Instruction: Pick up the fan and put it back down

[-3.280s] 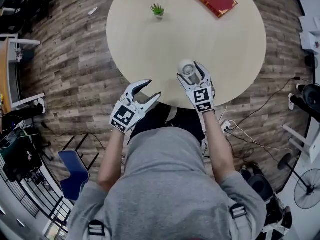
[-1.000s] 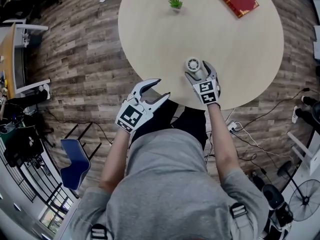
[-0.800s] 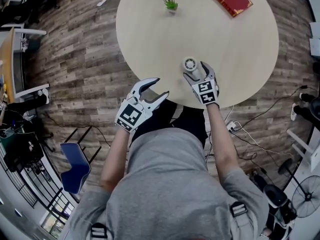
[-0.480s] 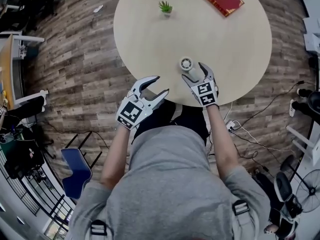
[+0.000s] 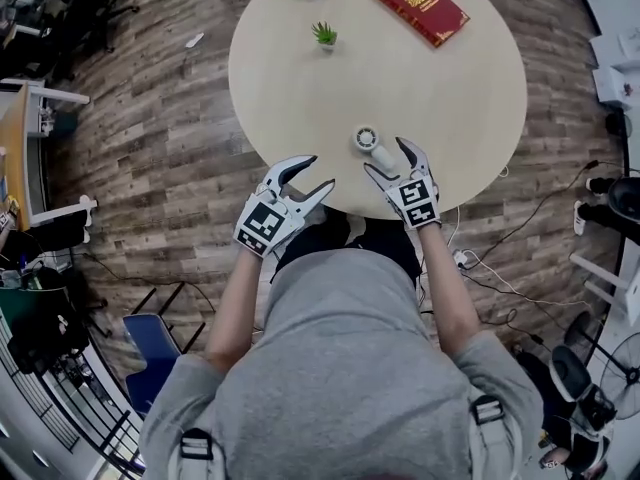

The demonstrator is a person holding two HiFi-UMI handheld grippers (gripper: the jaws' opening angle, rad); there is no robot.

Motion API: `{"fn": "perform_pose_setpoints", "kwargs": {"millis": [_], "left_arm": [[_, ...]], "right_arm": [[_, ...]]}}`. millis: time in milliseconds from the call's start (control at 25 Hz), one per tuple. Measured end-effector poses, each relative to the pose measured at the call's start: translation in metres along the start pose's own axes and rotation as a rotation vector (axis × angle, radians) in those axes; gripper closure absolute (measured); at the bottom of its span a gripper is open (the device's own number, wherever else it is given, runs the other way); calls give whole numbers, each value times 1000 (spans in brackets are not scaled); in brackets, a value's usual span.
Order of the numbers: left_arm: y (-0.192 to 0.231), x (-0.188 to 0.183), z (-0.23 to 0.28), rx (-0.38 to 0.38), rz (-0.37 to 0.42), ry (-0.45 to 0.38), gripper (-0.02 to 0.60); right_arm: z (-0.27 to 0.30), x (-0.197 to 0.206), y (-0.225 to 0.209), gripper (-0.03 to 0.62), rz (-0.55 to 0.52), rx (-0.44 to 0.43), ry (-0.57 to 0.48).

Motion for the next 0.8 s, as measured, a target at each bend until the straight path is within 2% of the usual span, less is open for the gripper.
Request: {"fn": "perform_pose_setpoints", "kwargs": {"millis": [160, 360, 800], "left_arm": [[0, -2, -4, 12, 38, 17, 351], [4, -3, -4, 11, 33, 8, 351], [1, -16, 5, 46, 79, -7, 351]], "right_arm": [[-17, -9, 3, 198, 5, 11, -37], [-33, -15, 7, 204, 3, 27, -61], [-52, -17, 13, 204, -3, 72, -102]]}}
Point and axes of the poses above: the fingertips, and each gripper's own axes: z forward along the fingers, y to its left, x out of its underside, the point moved 6 cm from there along -z, backward along the fingers, and after that the axes turned 1 degree about z, right-handed, at the moved point
